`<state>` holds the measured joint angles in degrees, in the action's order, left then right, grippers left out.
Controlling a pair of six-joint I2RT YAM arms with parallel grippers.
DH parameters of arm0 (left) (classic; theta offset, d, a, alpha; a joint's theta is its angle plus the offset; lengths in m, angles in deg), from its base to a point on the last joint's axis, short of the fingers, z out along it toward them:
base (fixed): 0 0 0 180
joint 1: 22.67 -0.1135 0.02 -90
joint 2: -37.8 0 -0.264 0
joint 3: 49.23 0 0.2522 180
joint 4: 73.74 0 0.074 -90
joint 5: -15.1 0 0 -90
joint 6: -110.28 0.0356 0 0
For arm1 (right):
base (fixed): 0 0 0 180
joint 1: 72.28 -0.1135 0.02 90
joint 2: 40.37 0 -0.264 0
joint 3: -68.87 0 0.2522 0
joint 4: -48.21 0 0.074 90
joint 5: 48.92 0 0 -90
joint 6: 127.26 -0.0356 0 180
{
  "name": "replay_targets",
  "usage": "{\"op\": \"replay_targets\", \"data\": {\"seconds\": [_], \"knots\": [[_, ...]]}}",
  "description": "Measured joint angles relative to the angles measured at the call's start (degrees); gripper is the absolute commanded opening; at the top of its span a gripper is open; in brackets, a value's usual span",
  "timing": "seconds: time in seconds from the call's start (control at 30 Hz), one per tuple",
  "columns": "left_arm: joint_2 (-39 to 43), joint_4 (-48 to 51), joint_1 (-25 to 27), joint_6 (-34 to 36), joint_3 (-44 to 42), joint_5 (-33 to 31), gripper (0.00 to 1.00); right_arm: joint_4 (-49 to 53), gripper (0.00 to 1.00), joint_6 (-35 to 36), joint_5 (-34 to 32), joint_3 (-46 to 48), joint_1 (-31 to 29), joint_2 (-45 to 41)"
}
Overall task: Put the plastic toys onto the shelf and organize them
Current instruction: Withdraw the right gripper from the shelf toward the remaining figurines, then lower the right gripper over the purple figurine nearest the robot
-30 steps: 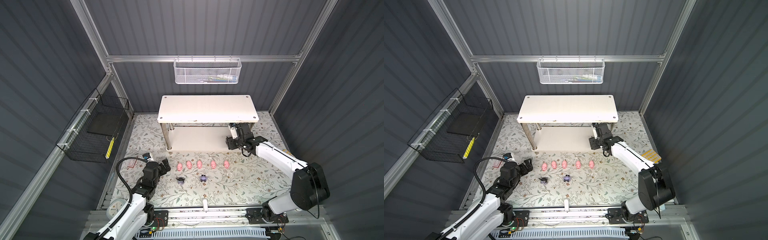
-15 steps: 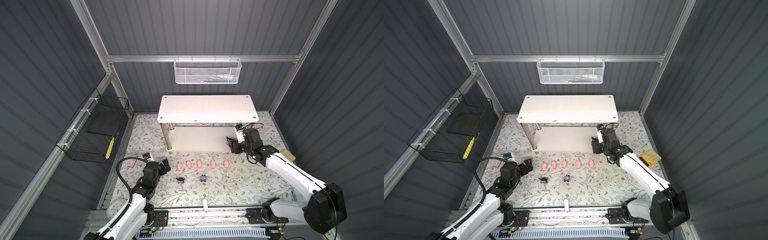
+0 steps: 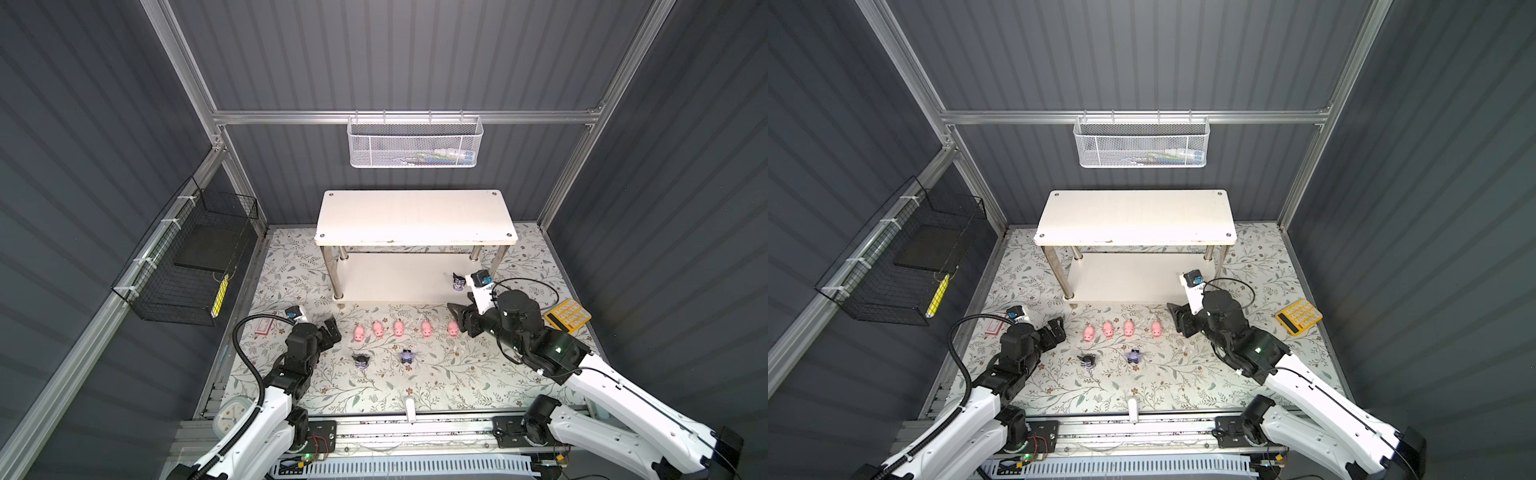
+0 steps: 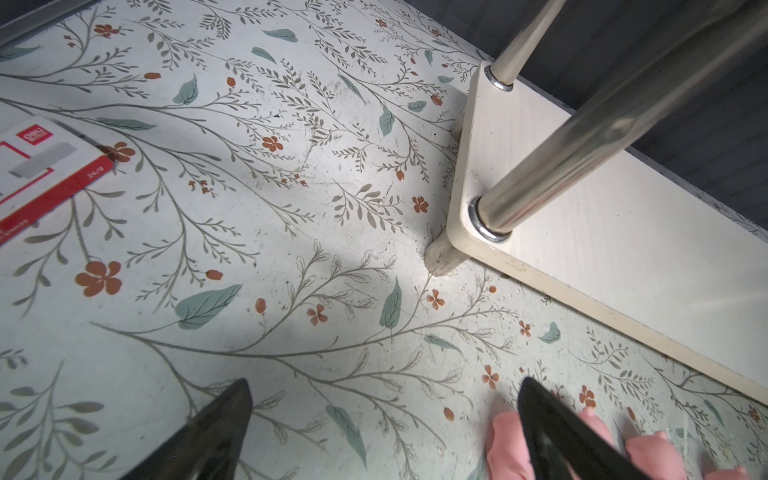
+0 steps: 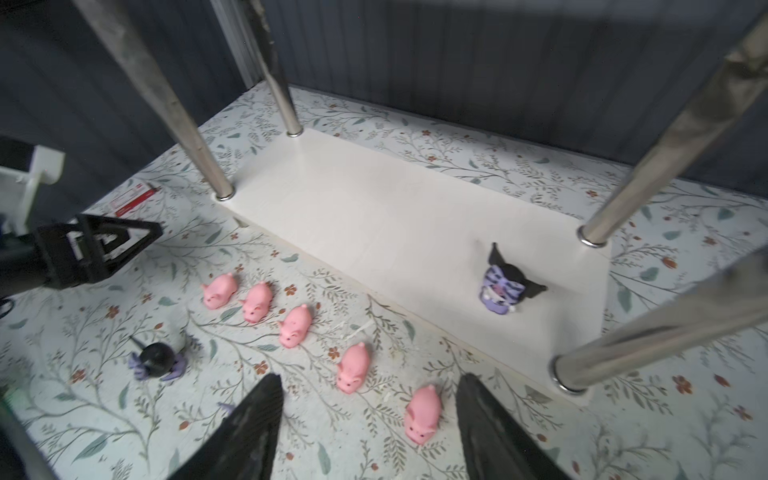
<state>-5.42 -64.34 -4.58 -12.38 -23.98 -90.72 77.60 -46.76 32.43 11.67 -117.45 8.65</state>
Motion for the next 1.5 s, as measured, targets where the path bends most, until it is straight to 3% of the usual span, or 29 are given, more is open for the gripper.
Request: {"op": "replay_targets", "data": {"seconds": [0.23, 0.5, 1.03, 1.5], "knots": [[1.3, 0.0, 0.0, 0.0, -0.4, 0.0, 1.00, 0.2, 0.73, -6.5, -0.7, 2.1, -12.8, 7.7], [2.8, 0.0, 0.0, 0.0, -1.1, 0.0, 1.00, -1.3, 0.76, -12.1, 1.0, 3.3, -21.0, 16.6], [3.6, 0.0, 0.0, 0.0, -1.4, 0.0, 1.00, -2.4, 0.77, -10.9, 4.9, 0.2, -20.8, 30.6], [3.6, 0.0, 0.0, 0.0, -1.4, 0.0, 1.00, -2.6, 0.77, -9.4, 5.5, -2.7, -17.6, 36.0]]}}
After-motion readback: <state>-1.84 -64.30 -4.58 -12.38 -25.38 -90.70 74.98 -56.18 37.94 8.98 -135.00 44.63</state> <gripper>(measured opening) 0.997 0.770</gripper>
